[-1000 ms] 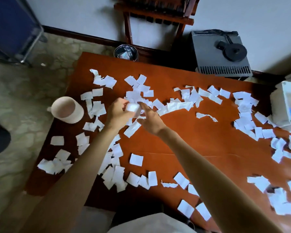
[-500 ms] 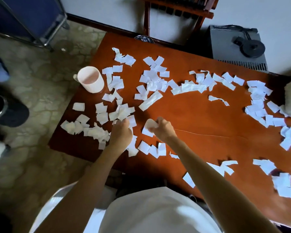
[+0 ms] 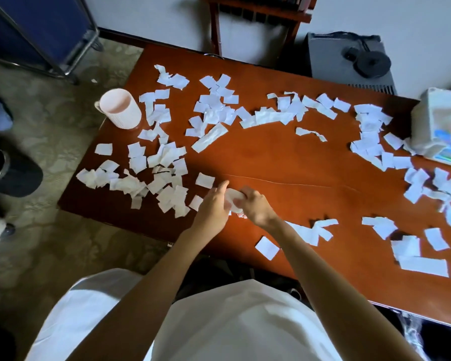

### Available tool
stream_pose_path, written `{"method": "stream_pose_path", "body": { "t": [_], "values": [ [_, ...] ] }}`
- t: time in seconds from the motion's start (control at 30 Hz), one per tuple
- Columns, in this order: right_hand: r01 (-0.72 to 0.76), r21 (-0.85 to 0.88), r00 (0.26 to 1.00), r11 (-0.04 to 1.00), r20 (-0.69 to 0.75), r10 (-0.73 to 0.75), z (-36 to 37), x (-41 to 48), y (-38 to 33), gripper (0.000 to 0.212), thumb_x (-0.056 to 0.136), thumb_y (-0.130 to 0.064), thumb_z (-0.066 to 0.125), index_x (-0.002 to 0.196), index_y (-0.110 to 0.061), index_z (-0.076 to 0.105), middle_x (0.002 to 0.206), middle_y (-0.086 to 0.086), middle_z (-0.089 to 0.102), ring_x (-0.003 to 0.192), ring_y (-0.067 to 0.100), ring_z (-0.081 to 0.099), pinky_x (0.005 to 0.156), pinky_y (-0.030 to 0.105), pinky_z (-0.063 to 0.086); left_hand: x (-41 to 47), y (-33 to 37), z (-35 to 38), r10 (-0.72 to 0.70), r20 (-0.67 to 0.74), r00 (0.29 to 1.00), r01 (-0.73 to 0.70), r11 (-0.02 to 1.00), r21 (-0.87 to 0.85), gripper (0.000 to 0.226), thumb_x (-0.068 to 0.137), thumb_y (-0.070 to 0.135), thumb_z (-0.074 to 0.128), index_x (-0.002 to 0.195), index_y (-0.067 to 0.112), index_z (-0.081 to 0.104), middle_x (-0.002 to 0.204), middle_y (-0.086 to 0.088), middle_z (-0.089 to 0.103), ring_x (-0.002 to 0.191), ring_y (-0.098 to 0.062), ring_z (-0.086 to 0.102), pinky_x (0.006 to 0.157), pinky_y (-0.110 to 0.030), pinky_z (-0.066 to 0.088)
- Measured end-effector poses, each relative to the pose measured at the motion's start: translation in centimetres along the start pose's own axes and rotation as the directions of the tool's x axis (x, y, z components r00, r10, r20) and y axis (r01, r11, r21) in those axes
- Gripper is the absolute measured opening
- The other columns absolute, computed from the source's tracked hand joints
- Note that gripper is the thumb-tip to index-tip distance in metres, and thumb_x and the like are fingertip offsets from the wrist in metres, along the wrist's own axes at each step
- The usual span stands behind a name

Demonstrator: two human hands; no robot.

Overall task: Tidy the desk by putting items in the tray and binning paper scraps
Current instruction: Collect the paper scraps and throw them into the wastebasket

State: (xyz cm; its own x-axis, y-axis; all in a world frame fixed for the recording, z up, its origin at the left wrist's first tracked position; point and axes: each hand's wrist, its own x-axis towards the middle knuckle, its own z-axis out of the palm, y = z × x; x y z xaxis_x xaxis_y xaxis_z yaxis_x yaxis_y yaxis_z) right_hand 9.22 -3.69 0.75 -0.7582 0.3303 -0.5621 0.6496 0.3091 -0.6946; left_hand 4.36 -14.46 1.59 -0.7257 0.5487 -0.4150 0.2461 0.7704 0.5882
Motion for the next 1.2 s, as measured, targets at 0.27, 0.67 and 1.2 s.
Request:
{"method": "stream_pose_path", "body": {
  "t": [0.27, 0.67, 1.2],
  "values": [
    [0.013, 0.187, 0.999, 0.982, -0.046, -0.005, -10.5, -6.3, 10.3, 0.026, 0.089, -0.015, 0.056, 0.109, 0.000, 0.050, 0.093, 0.011, 0.057, 0.077, 0.022, 0.053, 0.067, 0.034, 0.045, -2.2, 10.1, 9.4, 0.064, 0.088, 0.994, -0.065, 0.998, 0.006, 0.056, 0.079, 0.008, 0.069, 0.130, 0.010, 0.047, 0.122, -0.013, 0.052, 0.114, -0.026, 0.052, 0.082, -0.025, 0.044],
    [-0.084, 0.206, 0.890, 0.975, -0.425, 0.167, -23.7, -13.0, 24.5, 0.024, 0.092, -0.013, 0.048, 0.109, 0.000, 0.060, 0.106, 0.014, 0.064, 0.094, 0.028, 0.061, 0.071, 0.027, 0.045, -3.9, 26.8, 21.3, 0.164, 0.086, 0.983, -0.175, 0.974, 0.142, 0.042, 0.074, 0.027, 0.074, 0.108, 0.011, 0.055, 0.111, -0.007, 0.062, 0.101, -0.026, 0.057, 0.067, -0.027, 0.040],
    [-0.631, 0.404, 0.374, 0.663, -0.590, 0.715, -27.7, -14.2, 36.4, 0.059, 0.082, -0.034, 0.066, 0.123, -0.001, 0.039, 0.128, 0.018, 0.048, 0.121, 0.035, 0.043, 0.097, 0.043, 0.041, 0.1, 33.0, 28.3, 0.301, 0.361, 0.883, -0.400, 0.883, 0.244, 0.045, 0.077, 0.015, 0.073, 0.112, 0.011, 0.045, 0.120, -0.008, 0.053, 0.117, -0.023, 0.048, 0.085, -0.030, 0.048]
  ]
}}
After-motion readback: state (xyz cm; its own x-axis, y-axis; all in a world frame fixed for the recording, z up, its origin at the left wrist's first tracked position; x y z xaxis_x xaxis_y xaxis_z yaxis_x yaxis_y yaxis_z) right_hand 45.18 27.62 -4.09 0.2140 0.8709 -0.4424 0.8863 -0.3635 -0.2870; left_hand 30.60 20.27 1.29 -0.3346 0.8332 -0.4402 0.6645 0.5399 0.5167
